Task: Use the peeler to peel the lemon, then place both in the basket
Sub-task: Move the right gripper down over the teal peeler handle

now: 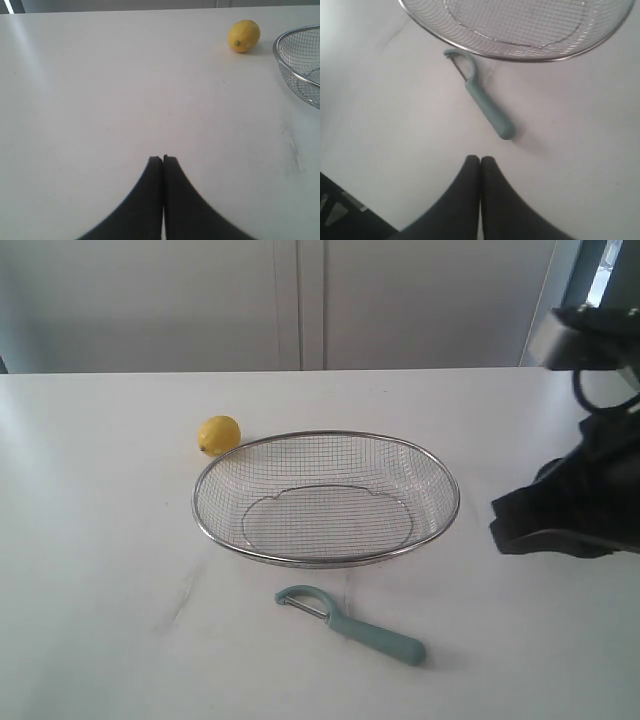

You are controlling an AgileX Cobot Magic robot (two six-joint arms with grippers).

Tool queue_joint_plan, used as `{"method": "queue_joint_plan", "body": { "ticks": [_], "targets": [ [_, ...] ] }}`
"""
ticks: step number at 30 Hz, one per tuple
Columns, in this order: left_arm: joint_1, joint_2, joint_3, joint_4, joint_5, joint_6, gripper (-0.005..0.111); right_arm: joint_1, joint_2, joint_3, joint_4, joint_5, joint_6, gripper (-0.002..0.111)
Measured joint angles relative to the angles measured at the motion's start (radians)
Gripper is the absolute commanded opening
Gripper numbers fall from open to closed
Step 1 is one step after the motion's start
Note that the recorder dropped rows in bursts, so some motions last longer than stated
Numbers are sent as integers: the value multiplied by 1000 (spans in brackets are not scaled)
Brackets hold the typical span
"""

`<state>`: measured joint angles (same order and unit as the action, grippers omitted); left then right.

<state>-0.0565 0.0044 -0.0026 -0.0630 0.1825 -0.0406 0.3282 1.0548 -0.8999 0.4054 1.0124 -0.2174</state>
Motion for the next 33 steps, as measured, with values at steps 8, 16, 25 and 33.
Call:
{"method": "queue_joint_plan", "body": {
  "ticks": [8,16,25,33],
  "targets": [
    [0,0,0,0,0,0,0,208,185,-108,-17,-43,22,0],
    [0,0,0,0,0,0,0,440,394,-228,-202,-83,60,0],
    [0,0,0,0,0,0,0,549,528,-243,-398,-79,60,0],
    [0,0,0,0,0,0,0,549,586,-243,-499,-71,25,0]
  ]
}}
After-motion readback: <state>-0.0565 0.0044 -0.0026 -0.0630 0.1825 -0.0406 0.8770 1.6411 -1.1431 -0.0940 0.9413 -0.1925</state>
